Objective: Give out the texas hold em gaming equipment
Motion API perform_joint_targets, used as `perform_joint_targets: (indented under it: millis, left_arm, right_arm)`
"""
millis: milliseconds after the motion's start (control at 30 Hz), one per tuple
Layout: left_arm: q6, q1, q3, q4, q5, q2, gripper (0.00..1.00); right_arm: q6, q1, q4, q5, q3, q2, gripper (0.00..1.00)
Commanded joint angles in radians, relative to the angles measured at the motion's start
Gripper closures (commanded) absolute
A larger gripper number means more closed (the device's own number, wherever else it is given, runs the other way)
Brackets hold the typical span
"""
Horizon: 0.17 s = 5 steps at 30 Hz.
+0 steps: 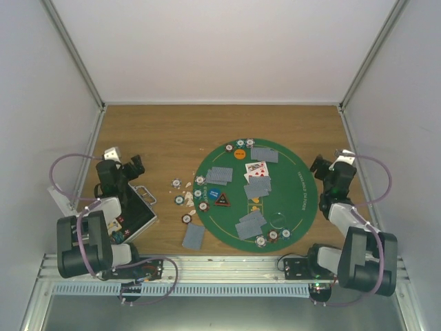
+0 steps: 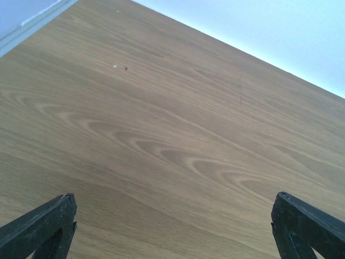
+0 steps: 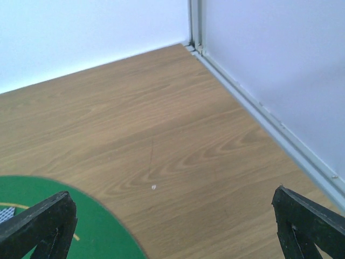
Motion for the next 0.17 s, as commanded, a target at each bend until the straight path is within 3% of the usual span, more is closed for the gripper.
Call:
perform_joint_targets:
  millis: [0, 133]
  left_arm:
    - [0.064, -0.007, -0.041, 0.22, -0.057, 0.035, 0.01]
    - [0.083, -0.028, -0.091, 0.292, -0.101, 0.033, 0.01]
  right_arm:
    - [-0.019, -0.005, 0.201, 0.077, -0.022, 0.041, 0.01]
    - [-0.012, 0.002, 0.256, 0.092, -0.04, 0.068, 0.0]
